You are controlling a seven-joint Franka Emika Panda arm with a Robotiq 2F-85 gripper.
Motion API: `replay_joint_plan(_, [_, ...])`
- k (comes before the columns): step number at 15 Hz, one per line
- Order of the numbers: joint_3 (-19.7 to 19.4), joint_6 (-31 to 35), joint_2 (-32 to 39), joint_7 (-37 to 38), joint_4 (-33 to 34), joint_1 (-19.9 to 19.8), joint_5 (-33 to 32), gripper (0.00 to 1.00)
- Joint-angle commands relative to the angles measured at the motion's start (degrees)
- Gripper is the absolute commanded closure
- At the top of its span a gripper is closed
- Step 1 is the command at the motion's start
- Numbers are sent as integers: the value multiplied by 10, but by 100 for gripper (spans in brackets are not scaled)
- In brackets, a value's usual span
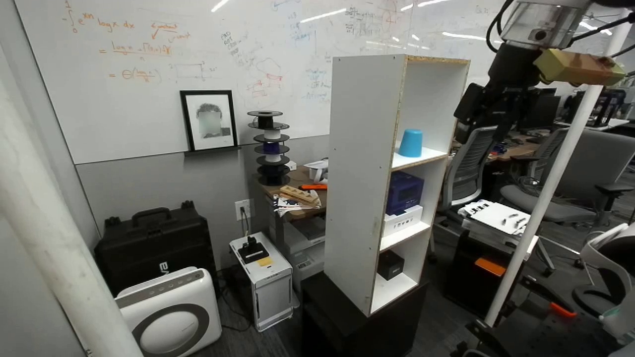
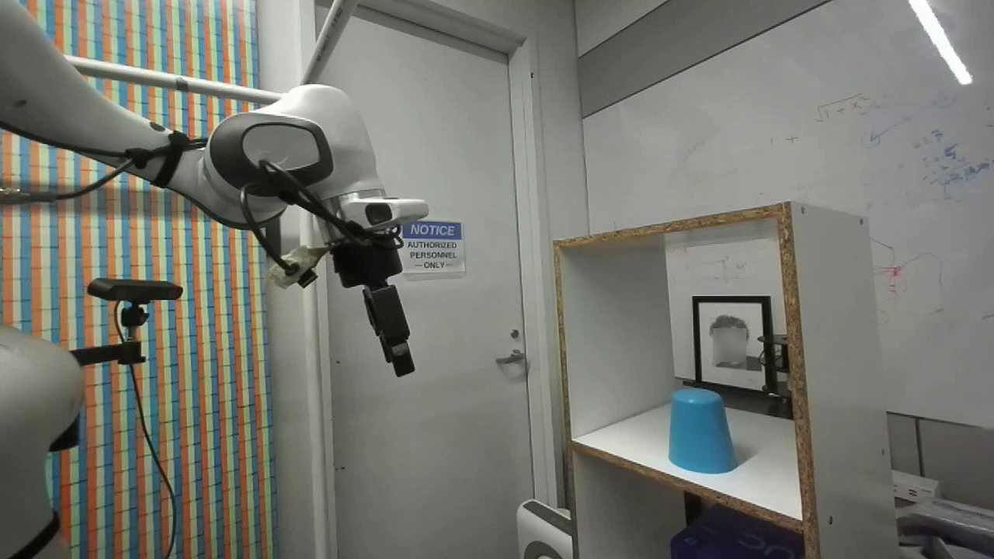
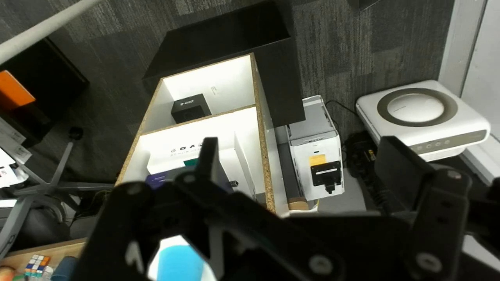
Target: Put the blue cup on the top of the shelf
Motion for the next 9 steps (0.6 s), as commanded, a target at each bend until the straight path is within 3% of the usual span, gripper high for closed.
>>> replay_joint_plan(1, [-104,-2,-37,-138,3,18,11,0])
replay_joint_plan(4, [-206,-10,-44,-275,7,17,-16,0])
replay_joint_plan(5, [-222,-6,-40,-317,8,-4,-24,0])
replay_joint_plan(7, [-235,98,1,-319,8,-47,-65,0])
replay_joint_plan(9, [-258,190,35,-322,5,-67,-81,0])
